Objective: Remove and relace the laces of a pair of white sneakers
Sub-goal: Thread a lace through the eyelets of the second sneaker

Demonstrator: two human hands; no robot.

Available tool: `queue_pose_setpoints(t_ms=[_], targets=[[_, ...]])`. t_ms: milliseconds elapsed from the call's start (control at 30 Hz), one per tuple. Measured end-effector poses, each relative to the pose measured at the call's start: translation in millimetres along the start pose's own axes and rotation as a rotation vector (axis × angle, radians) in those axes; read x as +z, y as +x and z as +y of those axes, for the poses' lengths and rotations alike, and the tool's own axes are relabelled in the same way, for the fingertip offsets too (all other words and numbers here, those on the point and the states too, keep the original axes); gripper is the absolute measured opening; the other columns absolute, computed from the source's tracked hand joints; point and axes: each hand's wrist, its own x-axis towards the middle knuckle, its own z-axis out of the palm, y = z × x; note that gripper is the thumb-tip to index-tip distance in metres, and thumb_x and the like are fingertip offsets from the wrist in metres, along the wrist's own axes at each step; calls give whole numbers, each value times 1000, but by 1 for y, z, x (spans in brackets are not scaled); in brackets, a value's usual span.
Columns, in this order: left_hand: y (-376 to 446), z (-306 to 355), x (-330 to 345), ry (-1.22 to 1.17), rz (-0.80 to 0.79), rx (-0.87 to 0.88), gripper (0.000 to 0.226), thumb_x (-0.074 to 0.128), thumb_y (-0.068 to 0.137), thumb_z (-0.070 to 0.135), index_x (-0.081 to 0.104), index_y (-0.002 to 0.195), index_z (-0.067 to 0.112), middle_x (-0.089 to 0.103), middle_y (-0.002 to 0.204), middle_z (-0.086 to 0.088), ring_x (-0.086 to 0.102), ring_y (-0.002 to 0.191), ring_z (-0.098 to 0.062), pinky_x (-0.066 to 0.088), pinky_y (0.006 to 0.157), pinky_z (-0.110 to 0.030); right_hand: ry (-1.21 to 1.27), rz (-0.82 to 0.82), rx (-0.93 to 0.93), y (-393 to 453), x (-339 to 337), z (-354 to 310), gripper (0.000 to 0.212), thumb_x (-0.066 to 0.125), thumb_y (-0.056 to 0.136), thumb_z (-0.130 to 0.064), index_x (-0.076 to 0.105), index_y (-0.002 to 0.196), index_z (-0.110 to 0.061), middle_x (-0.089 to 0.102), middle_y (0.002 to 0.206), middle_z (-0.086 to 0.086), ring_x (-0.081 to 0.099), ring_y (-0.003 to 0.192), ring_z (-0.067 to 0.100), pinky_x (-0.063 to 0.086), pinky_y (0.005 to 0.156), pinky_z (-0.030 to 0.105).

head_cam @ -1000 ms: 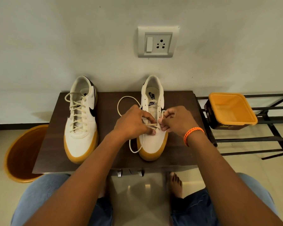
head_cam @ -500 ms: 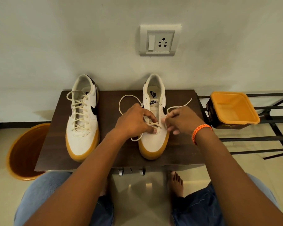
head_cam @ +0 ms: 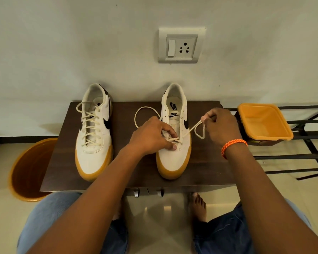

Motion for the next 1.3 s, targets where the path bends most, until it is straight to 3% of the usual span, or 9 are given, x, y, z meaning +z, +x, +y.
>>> queue_pose_setpoints(t_ms=[233,467,633,700,767,867,1000,1167,1300], targets=[[-1,0,-1,42,13,3,34,95,69,50,72,93,53,47,109,13,54,97,-12,48,74,-33,-134,-408,-90,-10,20,-5,10,78,92,-23,73,82,-23,72,83,-6,65,80,8,53,74,25],[0,-1,-2,86,8,1,39,92,70,56,76,104,48,46,108,17,54,97,-10,47,72,-30,-163,-171,-37,-2,13,-1,14,65,101,-16,68,87,-17,62,78,-10,58,75,8,49,78,31],[-1,-2,-4,79,0,-5,38,93,70,56,76,102,48,46,111,16,56,103,-11,48,74,-31,-185,51,-30,-1,1,3,10,64,99,-11,65,91,-16,68,95,0,61,88,18,46,79,31],[-1,-1,-5,77,-4,-9,37,93,69,55,76,101,49,46,109,17,56,102,-12,49,74,-32,-139,-10,-116,-2,4,1,12,68,95,-12,68,89,-22,69,92,-4,63,87,14,49,78,30],[-1,-1,-5,78,-3,-9,37,94,68,55,75,100,50,46,108,17,55,101,-12,53,76,-35,-129,-208,-158,-4,11,-2,8,74,93,-25,70,86,-27,69,88,-8,64,84,8,51,75,28],[-1,-1,-5,86,1,-3,39,94,67,55,75,101,49,46,106,19,56,100,-12,56,81,-41,-188,-419,-146,-9,23,-5,11,78,92,-28,72,84,-22,70,85,-5,65,82,11,52,75,28],[-1,0,-4,134,9,-18,40,92,68,60,73,102,51,47,111,13,56,104,-15,52,78,-37,-214,-385,-154,-7,23,-3,18,77,93,-23,70,76,-25,69,81,-6,63,79,8,53,77,30],[-4,3,-6,152,17,-33,36,91,68,62,74,99,53,43,105,18,57,102,-12,49,76,-32,-147,-177,-102,0,12,8,19,77,92,-24,69,76,-22,66,72,-6,62,72,8,51,78,31],[-7,6,-9,185,24,-12,38,91,69,61,75,101,52,45,107,16,56,97,-11,46,73,-32,-3,-275,-34,-7,5,-1,11,72,96,-19,70,85,-19,72,71,3,69,66,19,56,61,32]])
